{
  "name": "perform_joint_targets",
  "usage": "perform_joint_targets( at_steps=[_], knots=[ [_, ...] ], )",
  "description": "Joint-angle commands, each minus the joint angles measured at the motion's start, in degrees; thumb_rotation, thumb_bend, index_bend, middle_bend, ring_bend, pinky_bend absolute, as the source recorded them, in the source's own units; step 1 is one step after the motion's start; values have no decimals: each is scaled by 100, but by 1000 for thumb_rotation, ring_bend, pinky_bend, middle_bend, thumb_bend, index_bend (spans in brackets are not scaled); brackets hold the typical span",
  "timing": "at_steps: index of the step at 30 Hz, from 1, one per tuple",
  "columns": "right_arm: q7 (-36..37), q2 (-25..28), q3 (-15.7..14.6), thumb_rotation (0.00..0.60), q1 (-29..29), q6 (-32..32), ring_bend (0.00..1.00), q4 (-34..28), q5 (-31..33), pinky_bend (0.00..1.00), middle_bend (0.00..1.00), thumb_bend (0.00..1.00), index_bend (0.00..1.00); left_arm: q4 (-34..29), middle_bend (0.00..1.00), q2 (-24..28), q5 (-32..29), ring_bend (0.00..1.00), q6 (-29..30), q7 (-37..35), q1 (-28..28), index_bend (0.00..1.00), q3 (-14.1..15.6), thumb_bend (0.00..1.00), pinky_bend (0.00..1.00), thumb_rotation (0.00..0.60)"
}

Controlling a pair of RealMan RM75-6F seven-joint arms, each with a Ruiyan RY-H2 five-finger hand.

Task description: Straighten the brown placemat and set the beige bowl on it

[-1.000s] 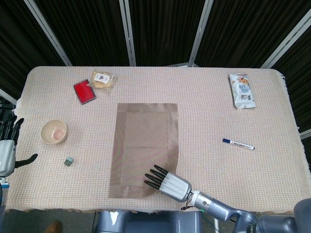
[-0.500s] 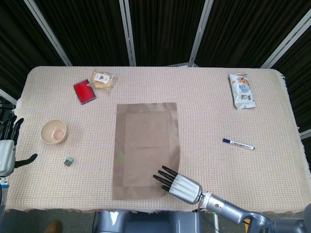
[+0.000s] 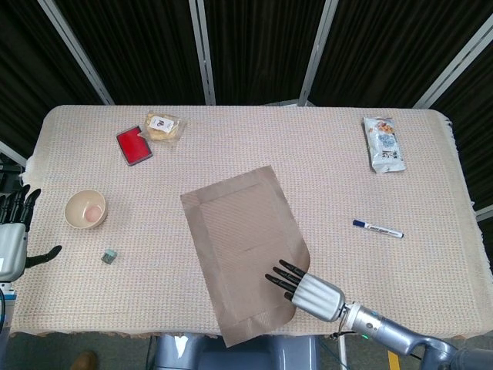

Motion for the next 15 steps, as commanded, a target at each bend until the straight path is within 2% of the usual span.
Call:
perform_joint_targets(
  at_steps=[1,7,12,15],
  knots=[
    [-299,353,25,600,96,72,0,236,-188,0,0,456,848,3,0,5,-13,0,-19,-15,-4,0,-5,0,0,600],
    [-634,719,367,600,411,6,0,762,-248,0,0,434,846,30,0,-14,-46,0,-79,-11,-29,0,-13,0,0,600],
    [-926,679,650,600,797,-3,0,1587,-469,0,0,391,799,71,0,-40,-112,0,-133,15,-53,0,-27,0,0,600],
    [-900,583,687,600,981,-111,0,1981,-527,0,0,362,792,91,0,-48,-141,0,-148,21,-60,0,-35,0,0,600]
  ],
)
